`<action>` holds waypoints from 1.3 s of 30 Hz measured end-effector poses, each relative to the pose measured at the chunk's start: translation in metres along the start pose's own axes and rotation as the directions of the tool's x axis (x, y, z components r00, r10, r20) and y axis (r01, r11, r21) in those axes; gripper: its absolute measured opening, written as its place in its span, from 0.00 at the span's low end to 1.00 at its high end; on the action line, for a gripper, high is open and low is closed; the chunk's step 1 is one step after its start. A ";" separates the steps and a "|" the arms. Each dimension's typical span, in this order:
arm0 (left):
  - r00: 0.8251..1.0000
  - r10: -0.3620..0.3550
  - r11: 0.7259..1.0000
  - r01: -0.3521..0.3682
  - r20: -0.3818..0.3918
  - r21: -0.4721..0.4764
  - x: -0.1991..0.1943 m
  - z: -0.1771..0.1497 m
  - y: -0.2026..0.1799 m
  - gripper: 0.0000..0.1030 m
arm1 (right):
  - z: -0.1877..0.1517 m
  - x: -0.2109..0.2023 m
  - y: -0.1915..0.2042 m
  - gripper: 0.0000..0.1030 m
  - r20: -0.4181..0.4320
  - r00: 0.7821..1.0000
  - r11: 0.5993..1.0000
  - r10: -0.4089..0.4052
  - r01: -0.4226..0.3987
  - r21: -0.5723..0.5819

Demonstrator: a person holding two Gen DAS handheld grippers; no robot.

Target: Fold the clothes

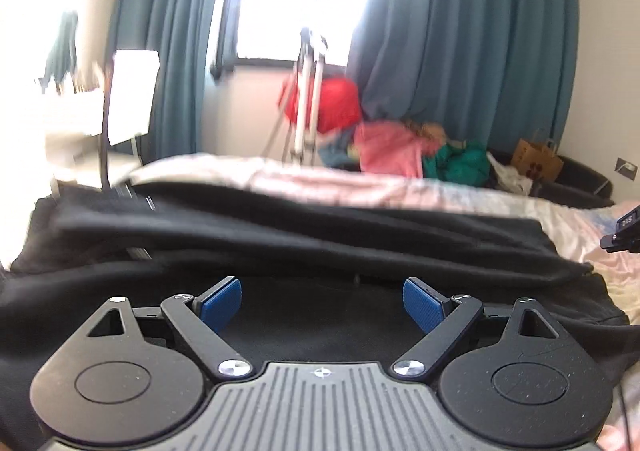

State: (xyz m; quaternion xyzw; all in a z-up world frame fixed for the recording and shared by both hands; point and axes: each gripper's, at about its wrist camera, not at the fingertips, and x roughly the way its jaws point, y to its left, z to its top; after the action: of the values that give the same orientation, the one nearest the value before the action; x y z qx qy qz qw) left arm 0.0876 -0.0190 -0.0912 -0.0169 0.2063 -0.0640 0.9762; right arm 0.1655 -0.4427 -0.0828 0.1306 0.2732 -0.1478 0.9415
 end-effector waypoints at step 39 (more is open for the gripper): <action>0.951 0.178 0.835 -0.282 -0.252 -0.473 -0.083 0.005 0.165 1.00 | -0.110 -0.154 0.068 0.91 0.206 0.916 0.919 0.345 -0.284 -0.274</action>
State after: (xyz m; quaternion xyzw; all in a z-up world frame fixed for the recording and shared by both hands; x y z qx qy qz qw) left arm 0.0339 0.1551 -0.0633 -0.2394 0.3122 0.1088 0.9129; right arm 0.0127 -0.3122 -0.0760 0.0394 0.1431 0.0251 0.9886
